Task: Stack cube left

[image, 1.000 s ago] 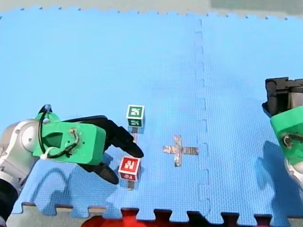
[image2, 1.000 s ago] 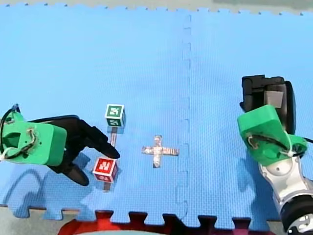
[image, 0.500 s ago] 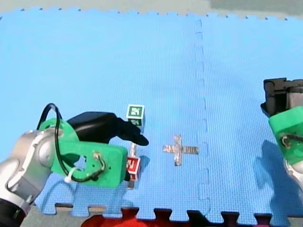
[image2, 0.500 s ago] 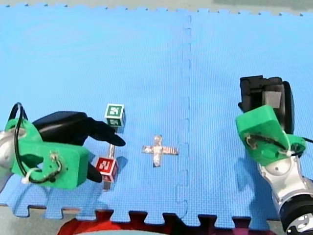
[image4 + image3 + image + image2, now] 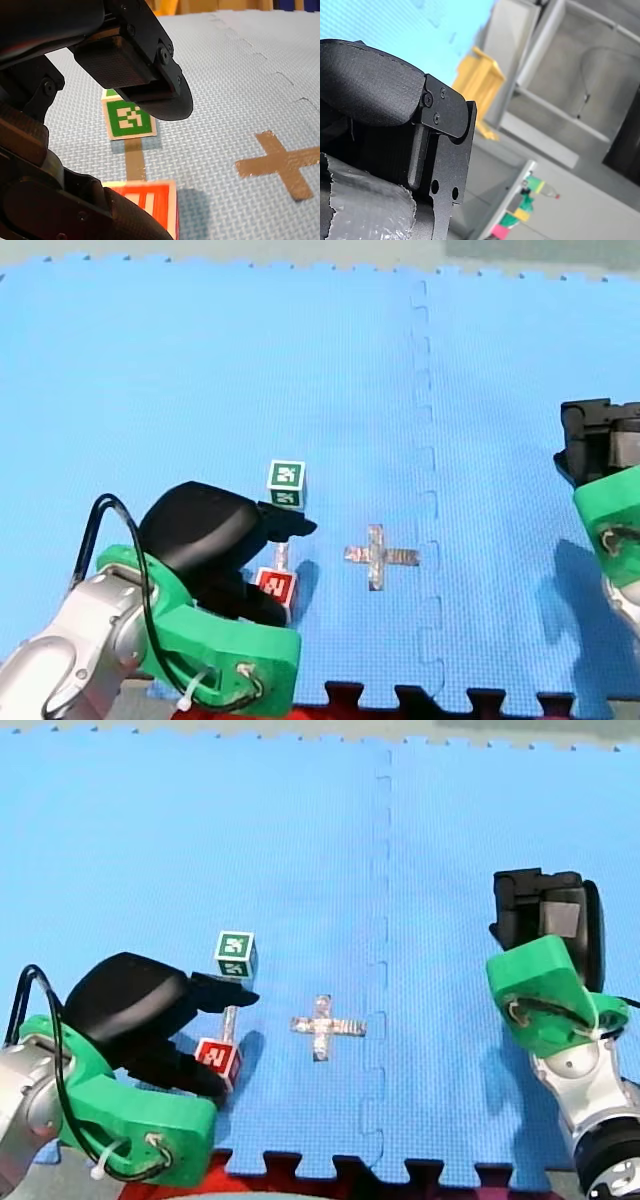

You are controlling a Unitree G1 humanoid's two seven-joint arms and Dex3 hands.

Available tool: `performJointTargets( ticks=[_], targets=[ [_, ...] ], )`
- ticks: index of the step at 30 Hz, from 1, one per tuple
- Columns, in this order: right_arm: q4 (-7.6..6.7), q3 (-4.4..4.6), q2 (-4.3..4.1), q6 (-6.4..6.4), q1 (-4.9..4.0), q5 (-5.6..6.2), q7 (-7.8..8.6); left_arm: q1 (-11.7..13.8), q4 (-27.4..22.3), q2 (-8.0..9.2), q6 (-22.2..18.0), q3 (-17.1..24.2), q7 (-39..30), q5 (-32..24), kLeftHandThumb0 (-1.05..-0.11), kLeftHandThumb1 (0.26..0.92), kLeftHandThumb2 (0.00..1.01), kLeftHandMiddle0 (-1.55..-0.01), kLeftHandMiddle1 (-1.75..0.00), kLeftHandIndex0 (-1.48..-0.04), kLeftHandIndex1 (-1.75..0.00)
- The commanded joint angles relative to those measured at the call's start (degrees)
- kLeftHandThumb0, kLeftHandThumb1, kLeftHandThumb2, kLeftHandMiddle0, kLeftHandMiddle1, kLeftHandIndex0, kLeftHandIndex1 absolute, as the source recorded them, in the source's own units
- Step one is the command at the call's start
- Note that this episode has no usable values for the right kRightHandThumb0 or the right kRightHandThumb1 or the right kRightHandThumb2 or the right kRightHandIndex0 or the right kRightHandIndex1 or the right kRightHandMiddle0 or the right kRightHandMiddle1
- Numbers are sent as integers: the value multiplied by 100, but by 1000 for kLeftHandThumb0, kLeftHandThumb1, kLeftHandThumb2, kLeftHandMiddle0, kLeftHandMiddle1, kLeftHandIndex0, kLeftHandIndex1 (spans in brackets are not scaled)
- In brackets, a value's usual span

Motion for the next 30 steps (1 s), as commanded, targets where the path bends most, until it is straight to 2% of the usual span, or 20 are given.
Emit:
performJointTargets(
  ticks=[1,12,17,25,30],
  targets=[
    [-27,-17,-42,-43,14,16,-29,16,-41,64,38,-34,60,54,-876,773,10,-856,-1746,-646,-1],
    [-74,1,-32,-69,34,-16,-106,-77,-302,276,175,-57,-515,-102,-863,764,2,-858,-1746,-642,-1],
    [-78,15,-30,-73,40,-38,-156,-83,-368,348,149,-72,-707,-172,-854,764,1,-867,-1746,-818,-74],
    [-97,18,-48,-85,53,-45,-182,-116,-625,442,393,-114,-1359,-208,-838,762,0,-880,-1746,-882,-68],
    [-115,8,-65,-106,61,-39,-178,-130,-809,456,593,-107,-1758,-243,-818,755,0,-864,-1746,-973,-79]
  ],
)
